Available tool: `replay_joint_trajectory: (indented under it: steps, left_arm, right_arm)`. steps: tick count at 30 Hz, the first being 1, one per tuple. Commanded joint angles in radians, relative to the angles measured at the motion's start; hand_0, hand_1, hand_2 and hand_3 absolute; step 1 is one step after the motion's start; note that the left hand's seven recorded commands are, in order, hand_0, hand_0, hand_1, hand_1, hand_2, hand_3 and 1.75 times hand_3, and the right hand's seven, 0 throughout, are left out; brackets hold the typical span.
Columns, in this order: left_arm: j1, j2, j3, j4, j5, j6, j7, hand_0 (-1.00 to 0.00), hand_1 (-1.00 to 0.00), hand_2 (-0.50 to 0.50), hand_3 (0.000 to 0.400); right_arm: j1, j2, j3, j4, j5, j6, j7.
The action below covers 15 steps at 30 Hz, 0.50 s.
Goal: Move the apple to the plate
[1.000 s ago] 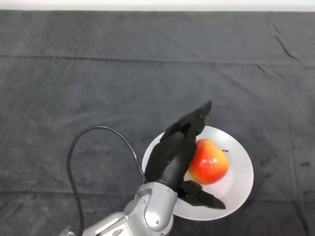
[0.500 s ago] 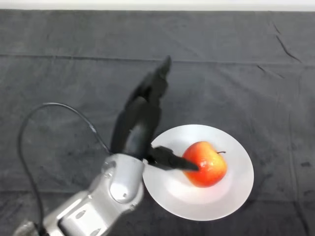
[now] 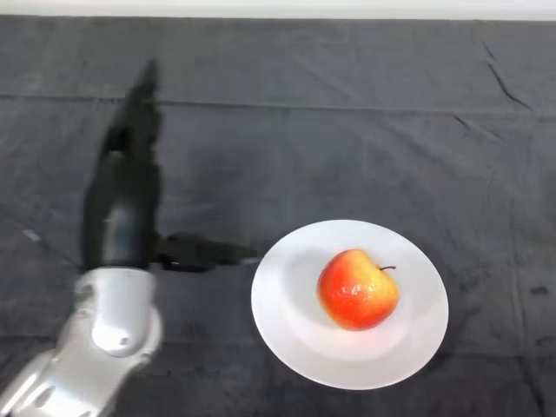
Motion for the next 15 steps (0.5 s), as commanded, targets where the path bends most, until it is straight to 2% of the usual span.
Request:
replay_joint_trajectory:
  steps: [1, 9, 15]
  left_arm:
    - [0.051, 0.057, 0.073, -0.064, 0.005, -0.033, 0.008, 0.0, 0.0, 0.0, 0.0]
    - [0.188, 0.052, 0.32, -0.07, -0.038, -0.111, 0.008, 0.0, 0.0, 0.0, 0.0]
    - [0.222, 0.013, 0.413, -0.058, -0.029, -0.129, 0.028, 0.0, 0.0, 0.0, 0.0]
  right_arm:
    - [0.022, -0.026, -0.0158, 0.004, -0.0059, -0.002, 0.0055]
    - [0.023, -0.026, -0.0157, 0.003, -0.0059, -0.002, 0.005]
    - [0.023, -0.026, -0.0158, 0.003, -0.0058, -0.002, 0.0048]
